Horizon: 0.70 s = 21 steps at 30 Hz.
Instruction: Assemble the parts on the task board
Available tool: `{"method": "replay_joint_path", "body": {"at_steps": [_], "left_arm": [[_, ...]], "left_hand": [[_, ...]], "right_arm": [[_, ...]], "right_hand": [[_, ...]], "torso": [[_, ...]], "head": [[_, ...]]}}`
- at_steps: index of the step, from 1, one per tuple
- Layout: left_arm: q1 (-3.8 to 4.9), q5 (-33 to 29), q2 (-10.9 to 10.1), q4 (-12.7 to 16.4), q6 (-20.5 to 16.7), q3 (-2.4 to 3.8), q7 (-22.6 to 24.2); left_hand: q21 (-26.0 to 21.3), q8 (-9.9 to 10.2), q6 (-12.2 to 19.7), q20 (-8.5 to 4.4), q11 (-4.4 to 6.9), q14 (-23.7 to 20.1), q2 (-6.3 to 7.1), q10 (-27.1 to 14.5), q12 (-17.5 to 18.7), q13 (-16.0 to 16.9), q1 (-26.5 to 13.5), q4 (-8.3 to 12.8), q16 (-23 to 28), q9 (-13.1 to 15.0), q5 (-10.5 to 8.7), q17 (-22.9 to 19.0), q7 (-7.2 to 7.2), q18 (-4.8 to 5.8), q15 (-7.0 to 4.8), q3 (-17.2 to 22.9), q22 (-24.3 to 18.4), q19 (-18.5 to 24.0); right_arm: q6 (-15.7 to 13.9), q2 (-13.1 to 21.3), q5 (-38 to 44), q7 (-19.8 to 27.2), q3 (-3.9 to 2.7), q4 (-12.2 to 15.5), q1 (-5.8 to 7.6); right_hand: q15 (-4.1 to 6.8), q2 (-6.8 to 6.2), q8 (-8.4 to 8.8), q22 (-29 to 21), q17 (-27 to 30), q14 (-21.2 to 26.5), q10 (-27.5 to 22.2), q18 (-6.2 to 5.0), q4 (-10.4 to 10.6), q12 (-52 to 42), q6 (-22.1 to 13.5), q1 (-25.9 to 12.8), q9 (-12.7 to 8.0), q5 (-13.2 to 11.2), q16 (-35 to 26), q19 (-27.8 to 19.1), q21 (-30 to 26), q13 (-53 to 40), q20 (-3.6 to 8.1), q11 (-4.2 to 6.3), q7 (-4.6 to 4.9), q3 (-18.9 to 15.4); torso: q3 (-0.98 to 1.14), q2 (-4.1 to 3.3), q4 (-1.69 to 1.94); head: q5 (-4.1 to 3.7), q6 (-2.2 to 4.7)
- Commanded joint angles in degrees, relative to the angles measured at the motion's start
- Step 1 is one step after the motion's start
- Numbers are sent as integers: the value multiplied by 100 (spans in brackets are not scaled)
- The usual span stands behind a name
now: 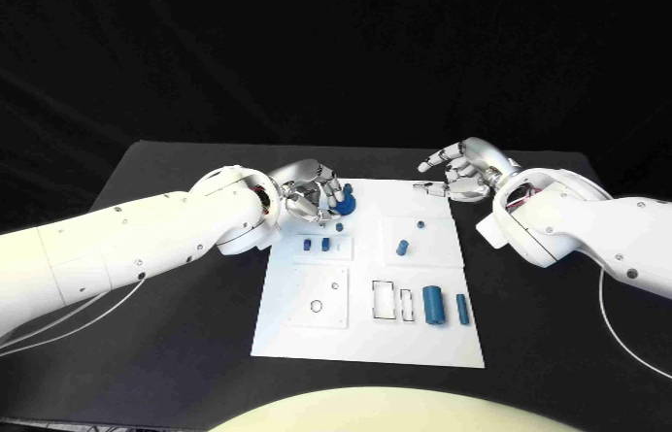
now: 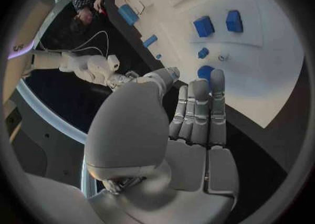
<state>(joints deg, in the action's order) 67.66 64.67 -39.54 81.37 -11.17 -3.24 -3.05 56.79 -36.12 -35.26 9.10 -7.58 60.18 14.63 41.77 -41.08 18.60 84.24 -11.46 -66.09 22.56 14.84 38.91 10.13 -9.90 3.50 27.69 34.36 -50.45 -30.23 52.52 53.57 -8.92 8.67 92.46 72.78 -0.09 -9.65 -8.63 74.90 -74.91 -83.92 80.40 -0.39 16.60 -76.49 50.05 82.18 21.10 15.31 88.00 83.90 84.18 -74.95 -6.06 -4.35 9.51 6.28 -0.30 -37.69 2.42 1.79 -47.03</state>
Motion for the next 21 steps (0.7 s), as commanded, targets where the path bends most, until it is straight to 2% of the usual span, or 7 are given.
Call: {"method": "replay_joint_path", "body": {"at_steps": [1,5,9,14,21], "left_arm": [[-5,1049,102,-95,7,-23,530],[-9,1428,262,-280,206,-58,482],[-10,1662,397,-451,434,-79,396],[-11,1816,525,-607,669,-94,291],[-12,1911,672,-776,870,-106,210]], "left_hand": [[47,46,-91,0,5,1,70,3,56,-89,-18,0,-53,-79,-24,-28,70,-62,0,9,16,28],[70,78,-201,-3,18,70,89,58,101,-181,-36,3,-147,-165,-22,12,29,-65,-10,7,31,19],[130,144,-323,-11,31,303,123,132,150,-299,-76,3,-401,-287,-25,259,-6,-65,-19,-18,65,-25],[164,175,-405,-15,40,377,132,179,168,-357,-97,-2,-507,-349,-28,331,-26,-65,-25,-33,85,-44],[201,215,-502,-20,48,479,129,227,193,-420,-113,-7,-641,-414,-29,456,-41,-66,-29,-41,108,-62]], "right_arm": [[34,-11,18,86,-1,-3,-6],[36,-20,18,88,-1,-8,-7],[38,-29,18,88,-1,-12,-8],[37,-34,18,90,-1,-14,-9],[29,-46,18,97,-1,-17,-9]], "right_hand": [[-14,9,-34,1156,-926,-471,-45,-117,-3,35,3,-44,-6,26,-18,279,-10,-229,-19,-10,-12,22],[-14,14,-37,1154,-927,-471,-41,-118,-7,29,3,-42,-8,31,-18,277,-14,-233,-19,-9,-12,29],[-14,14,-37,1154,-927,-471,-41,-118,-7,29,3,-42,-8,31,-18,277,-14,-233,-19,-9,-12,29],[-14,14,-37,1154,-927,-471,-41,-118,-7,29,3,-42,-8,31,-18,277,-14,-233,-19,-9,-12,29],[-14,15,-40,1147,-922,-470,-46,-121,-9,36,2,-41,-10,33,-20,271,-26,-227,-19,-9,-13,34]], "torso": [[6,-3,-3],[1,-11,-4],[4,-15,-12],[10,-13,-11],[8,-11,-11]], "head": [[30,16],[24,19],[33,25],[21,13],[16,0]]}}
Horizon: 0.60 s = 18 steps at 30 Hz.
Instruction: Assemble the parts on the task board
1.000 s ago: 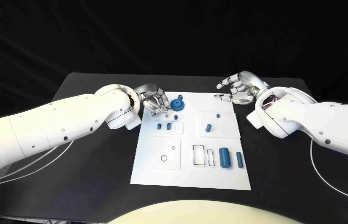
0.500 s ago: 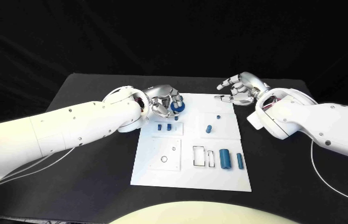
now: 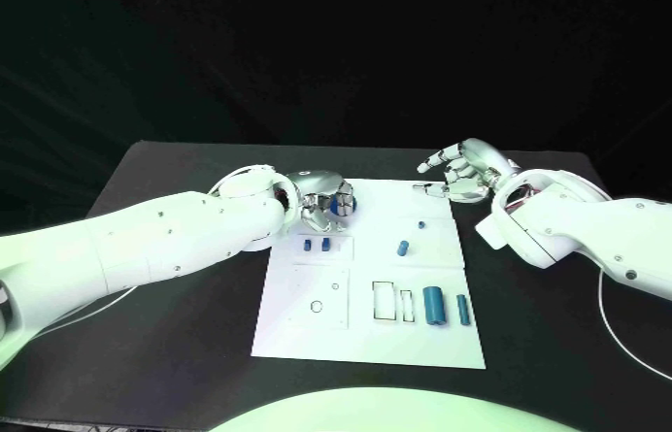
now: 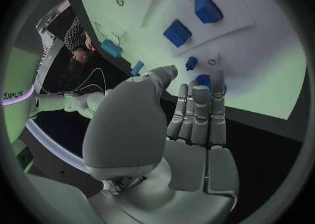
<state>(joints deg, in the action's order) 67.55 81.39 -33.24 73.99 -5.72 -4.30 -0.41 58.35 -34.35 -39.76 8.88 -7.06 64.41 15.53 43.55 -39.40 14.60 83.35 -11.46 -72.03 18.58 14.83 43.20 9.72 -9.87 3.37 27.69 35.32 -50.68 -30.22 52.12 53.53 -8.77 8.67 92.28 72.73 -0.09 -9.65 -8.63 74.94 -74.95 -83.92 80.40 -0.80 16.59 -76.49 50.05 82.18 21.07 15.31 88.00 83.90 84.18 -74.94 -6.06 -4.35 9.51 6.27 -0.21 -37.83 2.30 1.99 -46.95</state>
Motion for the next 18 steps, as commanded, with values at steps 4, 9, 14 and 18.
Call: {"method": "replay_joint_path", "body": {"at_steps": [4,9,14,18], "left_arm": [[-3,260,77,-86,377,-2,-76],[-3,272,107,-127,416,-3,-105],[-3,279,131,-154,440,-3,-122],[-3,280,148,-164,468,-3,-119]], "left_hand": [[72,62,-109,-3,5,139,38,99,31,-52,-26,-6,-145,-54,-29,145,-1,-69,-22,-38,28,-52],[111,88,-179,-9,15,194,32,150,41,-89,-22,-1,-234,-95,-29,210,-10,-69,-29,-28,52,-67],[151,109,-261,-19,28,233,2,206,56,-127,19,24,-309,-134,-25,260,-17,-70,-40,19,79,-75],[200,129,-358,-30,42,287,-26,282,77,-171,61,59,-391,-173,-26,335,-31,-70,-53,85,112,-79]], "right_arm": [[21,-9,22,86,-1,0,-5],[9,-11,22,95,-1,-2,-5],[0,-13,21,107,-1,-3,-5],[-4,-16,21,113,-1,-3,-5]], "right_hand": [[-14,14,-40,1133,-905,-467,-91,-84,-10,98,1,-40,-7,34,-25,261,-44,-171,-18,-9,-13,36],[-13,14,-40,1113,-880,-461,-179,-93,-12,218,-1,-38,-9,36,-35,242,-78,-62,-18,-8,-13,40],[-10,8,-45,1023,-737,-423,-293,-131,-13,377,-17,-29,-22,38,-95,158,-233,79,-16,-6,-13,64],[-9,7,-49,1011,-718,-417,-310,-137,-13,403,-17,-28,-24,38,-105,147,-254,103,-16,-5,-14,69]], "torso": [[3,6,0],[2,9,4],[1,9,5],[4,9,4]], "head": [[-5,-15],[-12,-15],[-10,-21],[-9,-22]]}}
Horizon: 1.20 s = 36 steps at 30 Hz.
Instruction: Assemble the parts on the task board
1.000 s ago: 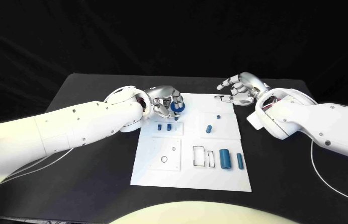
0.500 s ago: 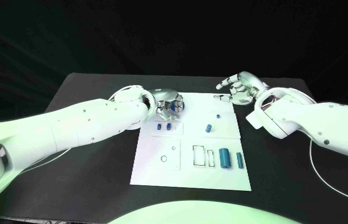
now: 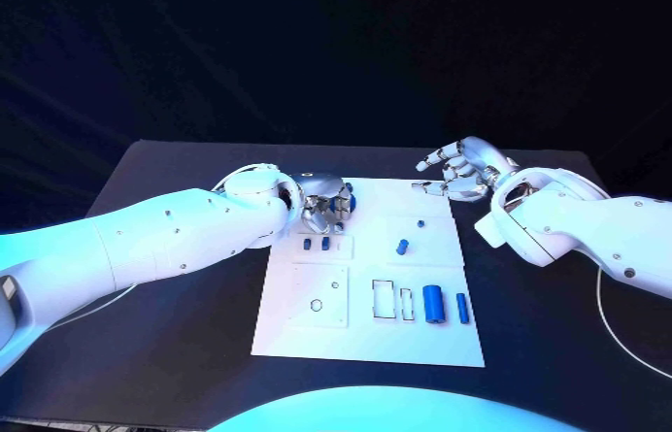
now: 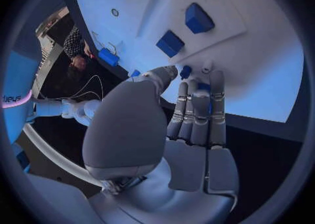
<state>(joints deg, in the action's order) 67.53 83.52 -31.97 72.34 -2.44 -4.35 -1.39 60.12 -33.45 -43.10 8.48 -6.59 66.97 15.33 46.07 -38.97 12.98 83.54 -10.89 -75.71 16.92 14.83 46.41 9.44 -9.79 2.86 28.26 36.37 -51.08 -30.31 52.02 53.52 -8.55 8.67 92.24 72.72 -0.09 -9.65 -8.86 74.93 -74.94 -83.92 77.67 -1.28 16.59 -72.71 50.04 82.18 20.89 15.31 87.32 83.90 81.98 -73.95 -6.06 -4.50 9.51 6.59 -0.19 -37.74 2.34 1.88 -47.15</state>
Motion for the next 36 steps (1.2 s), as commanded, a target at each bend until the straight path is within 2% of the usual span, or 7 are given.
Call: {"method": "replay_joint_path", "body": {"at_steps": [1,17,36], "left_arm": [[-2,67,26,-3,150,2,-19],[-13,107,127,-160,201,-1,-20],[-29,192,168,-239,323,-16,-52]], "left_hand": [[39,50,-50,6,0,30,-11,52,45,-24,52,15,-38,-21,-26,8,-8,-78,-7,49,19,-38],[318,199,-426,-69,89,298,-97,449,199,-207,146,263,-354,-167,-40,330,-65,-81,-87,361,212,-25],[421,314,-435,-70,78,412,-79,482,293,-268,95,355,-461,-224,-53,477,-55,-76,-79,419,288,1]], "right_arm": [[5,-6,22,92,-1,2,-4],[7,-11,21,98,-1,2,-4],[12,-23,20,102,-1,-9,-4]], "right_hand": [[-9,7,-26,1013,-719,-417,-37,-89,-12,25,-17,-28,-6,38,-37,147,-34,5,-16,10,-14,37],[-8,7,-30,1005,-712,-414,-45,-92,-12,39,-15,-28,-7,38,-41,140,-48,17,-15,11,-15,42],[-6,7,-37,1002,-705,-412,-46,-93,-10,46,-9,-31,-8,38,-46,138,-54,24,-14,13,-17,49]], "torso": [[1,0,0],[-2,-3,2],[-2,1,11]], "head": [[3,-4],[-9,-16],[-4,-46]]}}
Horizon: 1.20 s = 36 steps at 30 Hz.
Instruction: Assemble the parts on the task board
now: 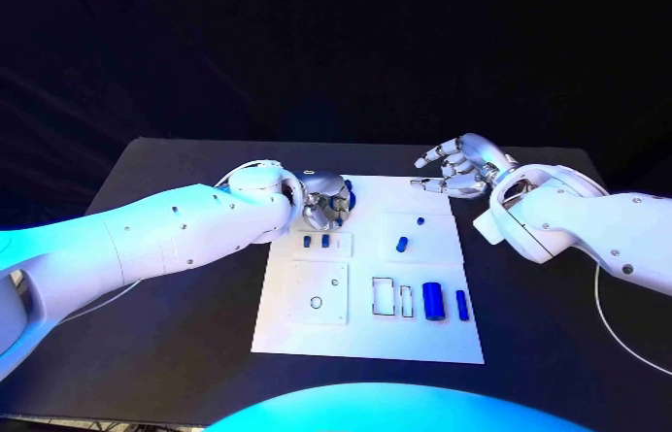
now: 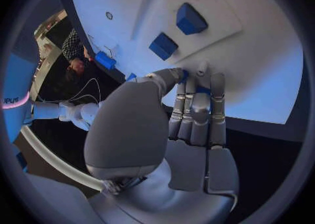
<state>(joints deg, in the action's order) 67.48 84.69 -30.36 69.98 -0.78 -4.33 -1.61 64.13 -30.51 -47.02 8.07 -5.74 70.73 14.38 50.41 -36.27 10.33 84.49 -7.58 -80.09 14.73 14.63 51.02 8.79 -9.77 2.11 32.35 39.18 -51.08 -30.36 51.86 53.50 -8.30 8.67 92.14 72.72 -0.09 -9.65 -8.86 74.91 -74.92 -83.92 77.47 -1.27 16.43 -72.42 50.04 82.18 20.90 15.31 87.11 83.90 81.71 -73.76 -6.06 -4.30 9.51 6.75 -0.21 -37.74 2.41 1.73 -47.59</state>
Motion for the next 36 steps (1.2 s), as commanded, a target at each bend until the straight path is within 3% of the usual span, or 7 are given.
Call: {"method": "replay_joint_path", "body": {"at_steps": [1,8,11,16,23,28,36], "left_arm": [[-24,77,8,-1,150,-19,-20],[-30,77,-3,9,-37,-20,80],[-39,61,-21,15,-171,-20,126],[-86,15,-86,68,-332,-15,167],[-128,-87,-220,188,-551,38,215],[-136,-219,-338,319,-620,123,230],[-134,-423,-648,652,-589,312,182]], "left_hand": [[33,26,-61,-28,-2,48,10,78,22,-6,-12,32,-35,-8,-35,25,10,-77,-8,15,15,3],[201,9,-357,-67,89,227,-72,351,65,-38,-54,115,-151,20,-34,215,-62,-55,-82,75,228,-112],[394,35,-591,-130,164,423,-128,611,184,-76,-98,182,-236,51,-29,435,-107,-4,-155,141,513,-337],[479,142,-711,-160,174,522,-144,792,417,-138,-177,238,-261,67,-27,516,-116,22,-173,196,636,-436],[560,223,-784,-170,177,624,-141,927,578,-165,-212,301,-298,85,-23,627,-114,46,-178,219,765,-553],[576,251,-797,-175,175,645,-139,956,625,-171,-222,318,-303,89,-19,645,-110,50,-177,227,785,-575],[579,266,-801,-176,172,650,-132,966,648,-173,-231,325,-304,90,-19,646,-107,50,-176,227,787,-578]], "right_arm": [[17,-9,22,78,-1,-1,-4],[17,-15,20,81,-1,-3,-5],[17,-20,19,83,-1,-5,-5],[16,-22,19,87,-1,-3,-6],[10,-2,18,85,-1,14,-6],[9,5,18,85,-1,19,-7],[10,20,19,82,-1,23,-7]], "right_hand": [[-6,7,-38,1004,-707,-412,-27,-94,6,17,-9,-31,-9,38,-25,138,-27,5,-13,-7,-17,33],[-6,8,-43,1002,-708,-412,-23,-95,7,15,-4,-35,-9,38,-26,136,-31,4,-13,-6,-18,36],[-6,8,-43,1002,-708,-412,-23,-95,7,15,-4,-35,-9,38,-26,136,-31,4,-13,-6,-18,36],[-6,8,-43,1002,-708,-412,-23,-95,7,15,-4,-35,-9,38,-26,136,-31,4,-13,-6,-18,36],[-6,8,-43,1002,-708,-412,-23,-95,7,15,-4,-35,-9,38,-26,136,-31,4,-13,-6,-18,36],[-6,8,-43,1002,-708,-412,-23,-95,7,15,-4,-35,-9,38,-26,136,-31,4,-13,-6,-18,36],[-6,8,-43,1002,-708,-412,-23,-95,7,15,-4,-35,-9,38,-26,136,-31,4,-13,-6,-18,36]], "torso": [[0,1,4],[3,0,3],[3,1,-2],[0,-5,-14],[2,0,-13],[2,4,0],[7,11,2]], "head": [[11,-2],[24,0],[33,11],[30,23],[15,40],[2,51],[10,51]]}}
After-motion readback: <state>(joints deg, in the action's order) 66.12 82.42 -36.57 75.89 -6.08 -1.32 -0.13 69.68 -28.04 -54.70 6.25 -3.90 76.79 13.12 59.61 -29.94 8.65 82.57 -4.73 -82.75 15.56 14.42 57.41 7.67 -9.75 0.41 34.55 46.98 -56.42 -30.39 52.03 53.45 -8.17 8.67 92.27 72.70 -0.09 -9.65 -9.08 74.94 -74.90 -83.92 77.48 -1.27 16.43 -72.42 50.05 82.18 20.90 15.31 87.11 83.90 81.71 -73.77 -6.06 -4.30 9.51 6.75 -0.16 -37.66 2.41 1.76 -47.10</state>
